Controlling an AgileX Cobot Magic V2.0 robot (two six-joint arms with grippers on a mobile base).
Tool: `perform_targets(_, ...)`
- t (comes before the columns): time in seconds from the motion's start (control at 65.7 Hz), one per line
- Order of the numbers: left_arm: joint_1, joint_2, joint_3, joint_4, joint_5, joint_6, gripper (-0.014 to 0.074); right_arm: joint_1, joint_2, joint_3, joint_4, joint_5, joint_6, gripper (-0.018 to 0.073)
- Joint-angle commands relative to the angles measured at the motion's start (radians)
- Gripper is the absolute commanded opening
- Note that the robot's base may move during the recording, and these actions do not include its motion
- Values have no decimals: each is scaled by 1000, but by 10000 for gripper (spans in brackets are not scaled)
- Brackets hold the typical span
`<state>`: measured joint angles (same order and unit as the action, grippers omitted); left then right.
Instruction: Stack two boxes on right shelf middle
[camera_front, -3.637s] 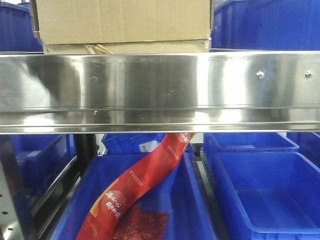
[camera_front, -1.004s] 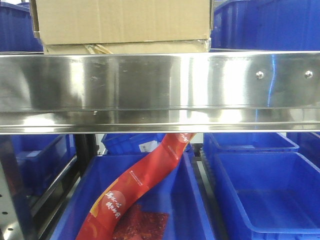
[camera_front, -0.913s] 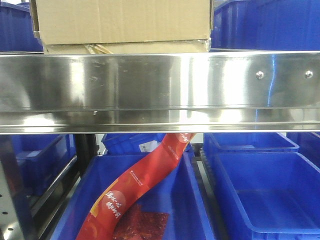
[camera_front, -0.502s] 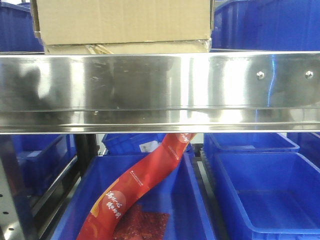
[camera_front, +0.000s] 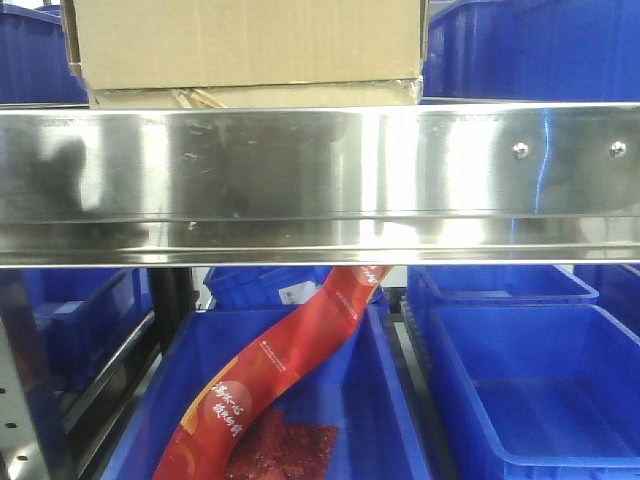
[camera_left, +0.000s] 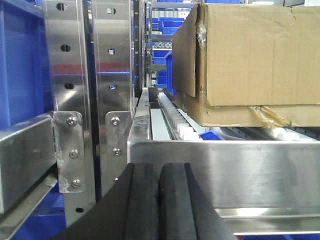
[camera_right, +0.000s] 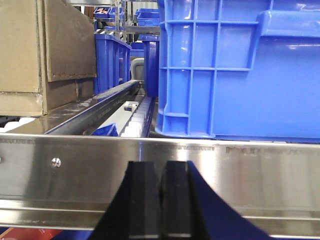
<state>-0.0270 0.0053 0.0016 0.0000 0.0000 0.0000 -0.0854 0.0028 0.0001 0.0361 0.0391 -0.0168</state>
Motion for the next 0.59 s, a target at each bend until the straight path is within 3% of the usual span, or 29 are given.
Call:
perform_targets(0.0, 5, -5, -2, 5, 8, -10, -111, -1, -3, 0, 6, -25, 0, -162)
perform_targets(0.578, 5, -5, -2, 5, 22, -10, -111, -1, -3, 0, 6, -25, 0, -162)
